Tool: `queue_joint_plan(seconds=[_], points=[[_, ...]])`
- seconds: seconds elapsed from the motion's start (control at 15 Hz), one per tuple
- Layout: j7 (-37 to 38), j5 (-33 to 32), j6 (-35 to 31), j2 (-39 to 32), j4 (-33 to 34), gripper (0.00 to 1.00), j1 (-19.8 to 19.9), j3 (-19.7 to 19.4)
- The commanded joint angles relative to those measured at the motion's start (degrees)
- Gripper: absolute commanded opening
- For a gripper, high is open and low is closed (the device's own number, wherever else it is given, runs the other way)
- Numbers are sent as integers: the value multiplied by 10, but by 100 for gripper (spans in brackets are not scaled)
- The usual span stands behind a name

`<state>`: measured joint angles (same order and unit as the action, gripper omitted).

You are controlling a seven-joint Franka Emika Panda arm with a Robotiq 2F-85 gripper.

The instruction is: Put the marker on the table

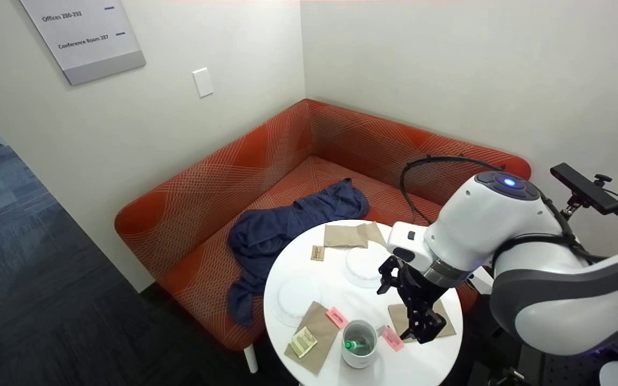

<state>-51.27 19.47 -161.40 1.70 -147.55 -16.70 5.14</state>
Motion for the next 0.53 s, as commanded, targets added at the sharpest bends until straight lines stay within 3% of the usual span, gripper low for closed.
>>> queue_joint_plan(seconds=[0.0,0.27,0.47], points=[[1,-9,-50,-15,-16,100,19,20],[20,-41,-50,-35,-19,98,28,31],[37,-86,-48,-56,-14,69,35,39]])
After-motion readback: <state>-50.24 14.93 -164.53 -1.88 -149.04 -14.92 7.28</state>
